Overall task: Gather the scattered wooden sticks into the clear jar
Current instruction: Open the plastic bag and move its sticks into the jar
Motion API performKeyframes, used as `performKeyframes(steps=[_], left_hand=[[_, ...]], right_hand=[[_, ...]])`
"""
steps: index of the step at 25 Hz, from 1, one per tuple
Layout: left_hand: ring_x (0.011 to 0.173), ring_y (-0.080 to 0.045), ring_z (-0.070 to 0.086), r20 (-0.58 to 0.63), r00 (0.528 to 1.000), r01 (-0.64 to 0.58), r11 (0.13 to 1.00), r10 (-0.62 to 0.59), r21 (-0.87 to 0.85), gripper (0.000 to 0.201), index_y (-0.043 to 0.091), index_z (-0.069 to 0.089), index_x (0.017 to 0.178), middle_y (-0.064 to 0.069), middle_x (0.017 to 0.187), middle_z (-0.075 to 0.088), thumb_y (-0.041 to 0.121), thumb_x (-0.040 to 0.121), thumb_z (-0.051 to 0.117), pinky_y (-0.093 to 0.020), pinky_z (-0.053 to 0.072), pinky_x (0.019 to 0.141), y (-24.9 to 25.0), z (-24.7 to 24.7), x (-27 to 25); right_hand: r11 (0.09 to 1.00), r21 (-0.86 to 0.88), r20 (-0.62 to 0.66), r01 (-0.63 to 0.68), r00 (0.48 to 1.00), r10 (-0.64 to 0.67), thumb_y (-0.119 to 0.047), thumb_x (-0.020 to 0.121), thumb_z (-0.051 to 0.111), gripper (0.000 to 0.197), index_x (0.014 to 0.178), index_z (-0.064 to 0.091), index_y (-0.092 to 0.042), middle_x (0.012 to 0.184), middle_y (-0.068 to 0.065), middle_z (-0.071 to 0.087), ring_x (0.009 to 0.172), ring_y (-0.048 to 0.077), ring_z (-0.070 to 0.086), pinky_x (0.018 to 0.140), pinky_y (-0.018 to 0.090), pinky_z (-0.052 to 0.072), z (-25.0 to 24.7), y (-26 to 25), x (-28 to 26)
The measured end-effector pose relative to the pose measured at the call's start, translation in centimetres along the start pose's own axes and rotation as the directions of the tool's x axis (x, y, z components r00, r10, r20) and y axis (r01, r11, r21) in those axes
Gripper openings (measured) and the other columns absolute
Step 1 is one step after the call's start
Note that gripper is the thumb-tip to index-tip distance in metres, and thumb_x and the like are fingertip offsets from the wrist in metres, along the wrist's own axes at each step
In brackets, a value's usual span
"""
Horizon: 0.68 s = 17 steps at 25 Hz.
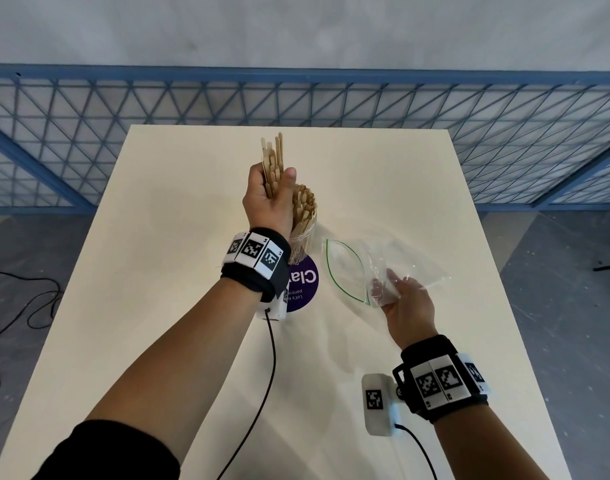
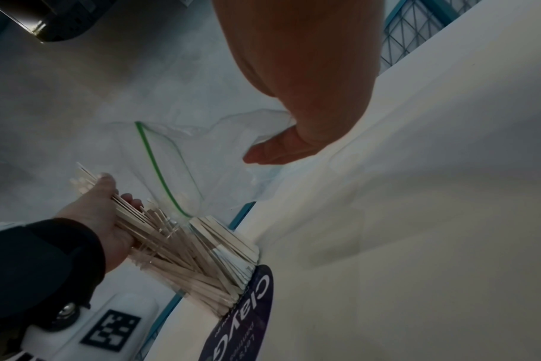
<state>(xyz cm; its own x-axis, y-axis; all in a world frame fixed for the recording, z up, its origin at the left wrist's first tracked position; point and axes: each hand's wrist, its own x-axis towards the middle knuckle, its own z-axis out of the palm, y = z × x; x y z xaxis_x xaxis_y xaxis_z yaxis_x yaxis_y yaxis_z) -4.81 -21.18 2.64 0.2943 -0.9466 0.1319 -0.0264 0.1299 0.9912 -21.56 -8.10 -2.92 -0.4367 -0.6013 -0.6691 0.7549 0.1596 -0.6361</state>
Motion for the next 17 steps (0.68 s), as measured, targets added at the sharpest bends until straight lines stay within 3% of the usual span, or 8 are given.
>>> performKeyframes(steps=[2,5,7,9,11,13,15,17], left_hand=[[0.054,0.004,0.05,-0.006,0.999,-0.05,0.999,0.05,0.016,0.011,0.031,0.046,0.077,0.012,0.063,0.051,0.034,0.087,0.049,-0.013,0.044,0.063,0.0,0.0,-0.1],[0.059,0.009,0.055,0.017,0.995,-0.103,0.982,0.101,0.16,0.016,0.017,0.047,0.085,0.013,0.067,0.053,0.026,0.092,0.035,-0.004,0.04,0.062,-0.6,-0.2,-0.6],[0.061,0.0,0.055,0.097,0.988,-0.145,0.943,0.121,0.298,0.029,0.006,0.051,0.095,0.006,0.073,0.058,0.028,0.092,0.032,-0.016,0.042,0.062,-1.0,-0.7,-1.2],[0.064,-0.019,0.056,0.188,0.973,-0.195,0.905,0.131,0.379,0.033,-0.001,0.053,0.1,-0.004,0.076,0.06,0.028,0.092,0.038,-0.027,0.046,0.064,-1.2,-1.0,-1.3],[0.067,-0.018,0.055,0.166,0.982,-0.139,0.934,0.088,0.33,0.025,0.003,0.051,0.108,-0.001,0.078,0.058,0.019,0.09,0.052,-0.026,0.047,0.069,-0.5,-0.8,-1.0],[0.07,-0.015,0.057,0.133,0.986,-0.125,0.976,0.101,0.18,0.031,0.016,0.046,0.115,0.005,0.08,0.057,0.012,0.086,0.058,-0.026,0.049,0.074,0.6,-0.4,-0.7],[0.066,-0.011,0.056,0.141,0.967,-0.23,0.966,0.213,0.118,0.036,0.029,0.038,0.116,0.012,0.08,0.054,0.014,0.088,0.056,-0.026,0.049,0.073,1.0,-0.2,-0.3],[0.059,-0.001,0.051,0.192,0.935,-0.331,0.929,0.3,0.162,0.026,0.033,0.042,0.112,0.015,0.075,0.051,0.013,0.094,0.044,-0.016,0.044,0.066,0.9,-0.1,-0.3]], right_hand=[[1.0,0.001,-0.005,0.007,1.0,-0.007,0.008,0.091,0.041,0.03,0.114,0.039,-0.01,0.113,0.021,0.047,0.045,0.021,0.064,0.044,0.025,0.052,-0.1,0.1,0.1],[1.0,0.005,-0.003,0.015,1.0,-0.015,0.008,0.091,0.039,0.031,0.117,0.039,-0.01,0.113,0.021,0.048,0.044,0.021,0.064,0.044,0.025,0.053,-0.2,0.1,0.0],[1.0,0.015,0.003,0.012,1.0,-0.012,0.008,0.092,0.039,0.032,0.118,0.038,-0.01,0.112,0.021,0.05,0.044,0.021,0.064,0.043,0.025,0.053,-0.1,0.2,-0.2],[1.0,0.021,0.008,0.01,1.0,-0.01,0.008,0.092,0.038,0.033,0.122,0.038,-0.008,0.109,0.019,0.051,0.043,0.02,0.064,0.042,0.025,0.053,0.0,0.2,-0.4],[1.0,0.015,0.019,0.007,1.0,-0.007,0.007,0.092,0.039,0.039,0.13,0.035,-0.002,0.112,0.021,0.049,0.043,0.02,0.064,0.042,0.024,0.053,0.1,0.2,-0.5],[1.0,0.014,0.021,0.003,1.0,-0.004,0.008,0.092,0.04,0.042,0.133,0.034,0.001,0.115,0.022,0.047,0.044,0.02,0.064,0.043,0.025,0.053,0.2,0.1,-0.5],[1.0,0.008,0.019,0.009,1.0,-0.01,0.009,0.091,0.042,0.041,0.13,0.036,0.0,0.108,0.02,0.051,0.044,0.02,0.065,0.043,0.025,0.053,0.3,0.0,-0.6],[1.0,0.007,0.016,0.013,1.0,-0.013,0.01,0.089,0.045,0.036,0.121,0.039,-0.005,0.095,0.015,0.054,0.043,0.02,0.063,0.042,0.024,0.052,0.4,-0.3,-0.8]])
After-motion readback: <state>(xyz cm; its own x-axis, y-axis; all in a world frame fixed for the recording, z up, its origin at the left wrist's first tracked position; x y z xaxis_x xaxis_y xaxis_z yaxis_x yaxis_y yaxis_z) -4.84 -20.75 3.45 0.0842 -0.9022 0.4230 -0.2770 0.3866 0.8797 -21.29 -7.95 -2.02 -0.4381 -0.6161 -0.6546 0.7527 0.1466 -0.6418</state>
